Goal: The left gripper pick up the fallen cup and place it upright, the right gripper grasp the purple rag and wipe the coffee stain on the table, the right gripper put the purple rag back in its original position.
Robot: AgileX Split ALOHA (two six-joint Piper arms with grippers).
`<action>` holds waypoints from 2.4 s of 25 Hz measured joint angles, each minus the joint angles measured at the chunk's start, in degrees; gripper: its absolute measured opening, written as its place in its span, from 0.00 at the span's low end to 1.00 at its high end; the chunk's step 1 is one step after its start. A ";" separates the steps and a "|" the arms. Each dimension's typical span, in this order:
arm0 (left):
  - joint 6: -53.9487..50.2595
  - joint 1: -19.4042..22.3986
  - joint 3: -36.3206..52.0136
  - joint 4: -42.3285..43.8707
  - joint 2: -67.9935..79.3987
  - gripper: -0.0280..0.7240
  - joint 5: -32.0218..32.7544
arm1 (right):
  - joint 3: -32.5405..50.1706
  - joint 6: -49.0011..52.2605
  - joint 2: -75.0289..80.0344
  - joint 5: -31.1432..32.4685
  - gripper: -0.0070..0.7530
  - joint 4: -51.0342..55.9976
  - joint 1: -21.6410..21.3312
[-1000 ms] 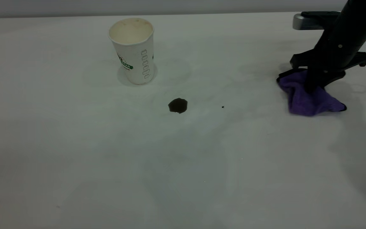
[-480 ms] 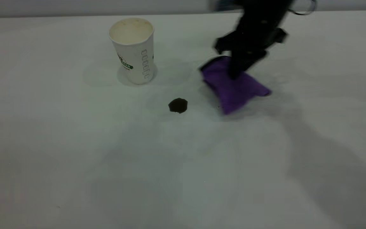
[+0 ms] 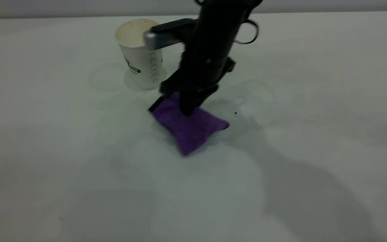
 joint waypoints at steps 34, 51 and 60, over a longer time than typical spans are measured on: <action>0.00 0.00 0.00 0.05 0.00 0.78 0.00 | -1.33 21.64 2.84 8.10 0.29 -16.65 -31.92; 0.00 0.00 0.00 0.05 0.00 0.78 0.00 | 0.24 16.43 -34.77 34.66 0.96 -21.25 -31.49; 0.00 0.00 0.00 0.05 0.00 0.78 0.00 | 19.38 17.00 -69.31 36.02 0.95 -20.08 -25.53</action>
